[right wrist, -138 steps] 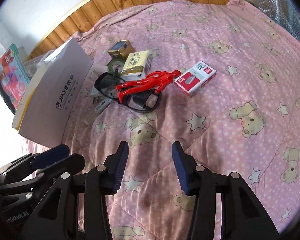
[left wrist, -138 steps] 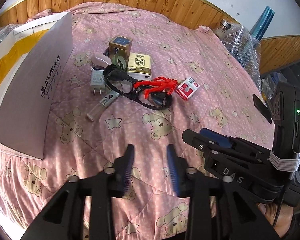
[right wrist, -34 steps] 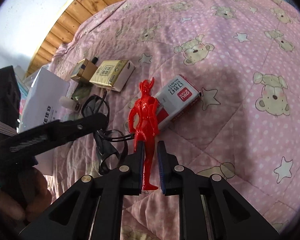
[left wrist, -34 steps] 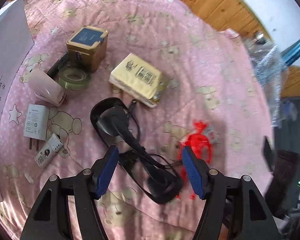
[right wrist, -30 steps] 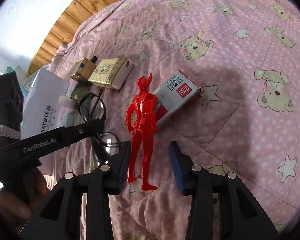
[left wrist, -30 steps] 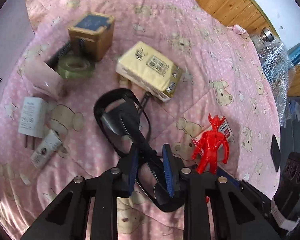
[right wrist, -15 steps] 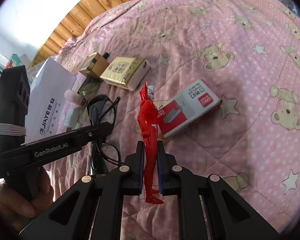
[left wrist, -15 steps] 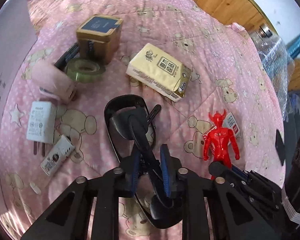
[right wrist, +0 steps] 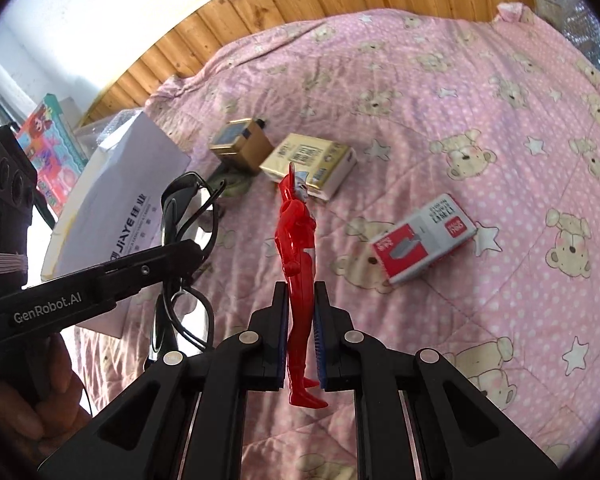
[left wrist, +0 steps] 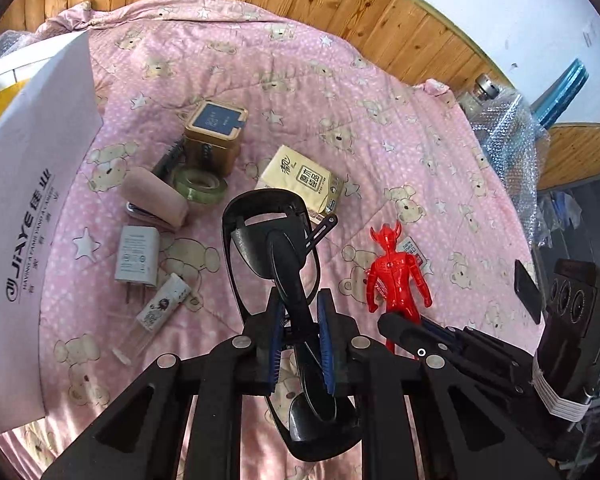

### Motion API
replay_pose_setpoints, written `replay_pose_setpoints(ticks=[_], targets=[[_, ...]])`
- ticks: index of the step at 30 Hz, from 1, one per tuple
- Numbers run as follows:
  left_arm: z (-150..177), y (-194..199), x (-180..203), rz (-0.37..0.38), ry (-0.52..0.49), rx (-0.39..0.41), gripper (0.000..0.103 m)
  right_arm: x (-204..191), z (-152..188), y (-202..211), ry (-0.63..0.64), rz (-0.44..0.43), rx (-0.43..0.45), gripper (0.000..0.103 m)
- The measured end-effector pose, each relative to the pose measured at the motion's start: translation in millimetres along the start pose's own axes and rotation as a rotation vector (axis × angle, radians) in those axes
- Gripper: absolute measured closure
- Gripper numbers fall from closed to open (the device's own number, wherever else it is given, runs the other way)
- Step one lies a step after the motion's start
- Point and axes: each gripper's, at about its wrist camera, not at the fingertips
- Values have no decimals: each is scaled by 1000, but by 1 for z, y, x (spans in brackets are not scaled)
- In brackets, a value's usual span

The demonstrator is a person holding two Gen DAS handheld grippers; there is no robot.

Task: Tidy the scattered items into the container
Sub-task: 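Lift and carry the glasses and red figure toward the white box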

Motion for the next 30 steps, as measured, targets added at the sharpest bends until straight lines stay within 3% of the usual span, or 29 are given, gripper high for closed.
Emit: replay_pose_setpoints(ticks=[9,30], targets=[[10,30,-10,-43,5,35,86,-37,4,7,52,0,12,91],[24,102,-52,-6,65,171,86,-125,0,20,169,-2,59,91]])
Point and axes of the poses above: each gripper's, at about its wrist camera, not at the fingertips, and y roughly against the way its jaws point, x to its right, z to its underside, and after that the axes turned 5 degrees about -y, right-handed
